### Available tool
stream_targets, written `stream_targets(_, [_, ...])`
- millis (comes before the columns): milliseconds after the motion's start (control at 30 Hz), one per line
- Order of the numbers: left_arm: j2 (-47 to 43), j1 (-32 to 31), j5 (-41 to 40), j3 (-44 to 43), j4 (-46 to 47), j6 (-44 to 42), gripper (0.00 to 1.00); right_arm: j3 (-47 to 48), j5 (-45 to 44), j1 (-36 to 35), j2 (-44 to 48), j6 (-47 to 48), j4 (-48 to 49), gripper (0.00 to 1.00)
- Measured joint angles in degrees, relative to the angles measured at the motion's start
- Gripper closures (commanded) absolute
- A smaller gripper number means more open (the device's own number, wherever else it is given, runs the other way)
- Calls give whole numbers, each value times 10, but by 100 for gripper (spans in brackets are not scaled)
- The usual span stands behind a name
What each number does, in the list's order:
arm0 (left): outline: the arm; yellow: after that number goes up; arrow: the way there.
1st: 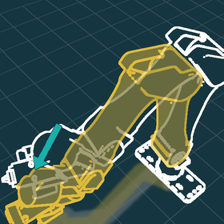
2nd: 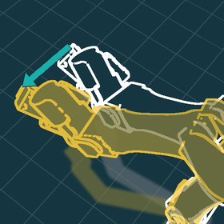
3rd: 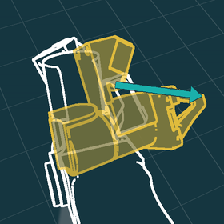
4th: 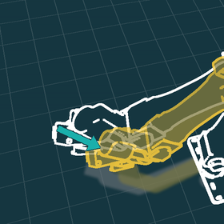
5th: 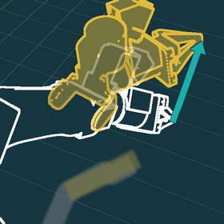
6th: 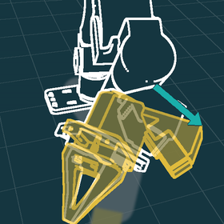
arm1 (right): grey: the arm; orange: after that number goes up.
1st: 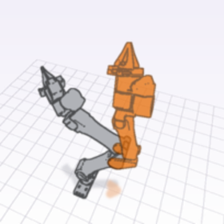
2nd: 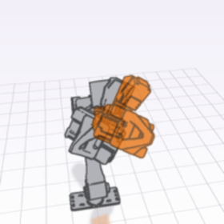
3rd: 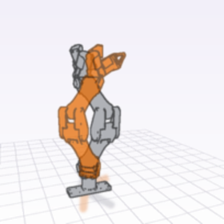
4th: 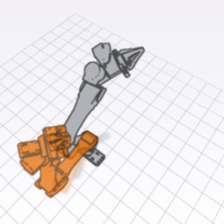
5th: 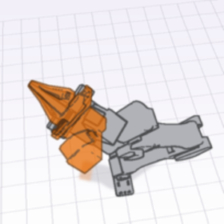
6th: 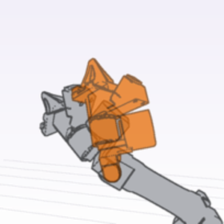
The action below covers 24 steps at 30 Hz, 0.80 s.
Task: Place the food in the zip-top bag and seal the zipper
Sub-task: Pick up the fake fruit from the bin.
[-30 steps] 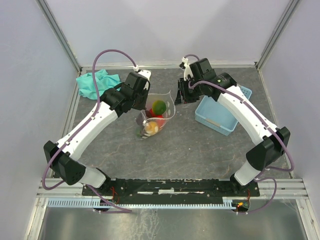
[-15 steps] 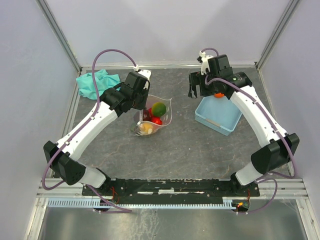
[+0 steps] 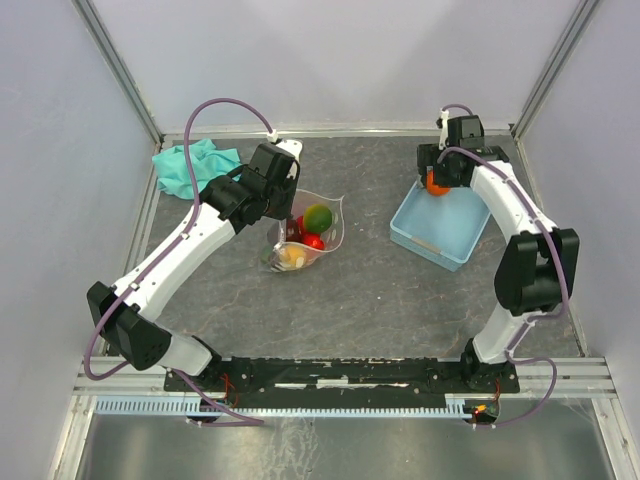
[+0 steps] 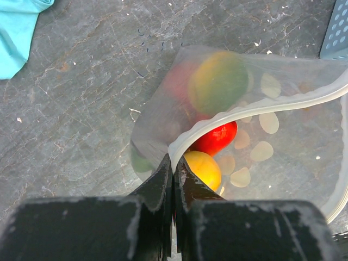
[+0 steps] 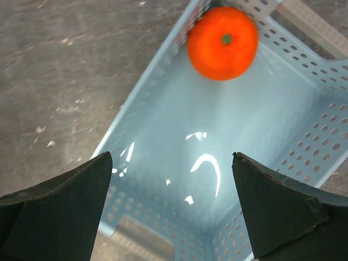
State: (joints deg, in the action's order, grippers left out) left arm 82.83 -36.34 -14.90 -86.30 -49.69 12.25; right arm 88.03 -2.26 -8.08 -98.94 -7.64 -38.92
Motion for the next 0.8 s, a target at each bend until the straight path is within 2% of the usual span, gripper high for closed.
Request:
stream_targets(367, [1, 0, 0, 0, 0, 0, 97, -4, 46, 83, -116, 47, 122, 1])
stream_targets(600, [15, 0, -1, -5, 1, 0, 97, 26, 98, 105, -191, 93, 141, 0])
stream_targets(800, [22, 0, -1, -12, 0, 0, 97, 61, 129, 105, -235, 121, 146, 4])
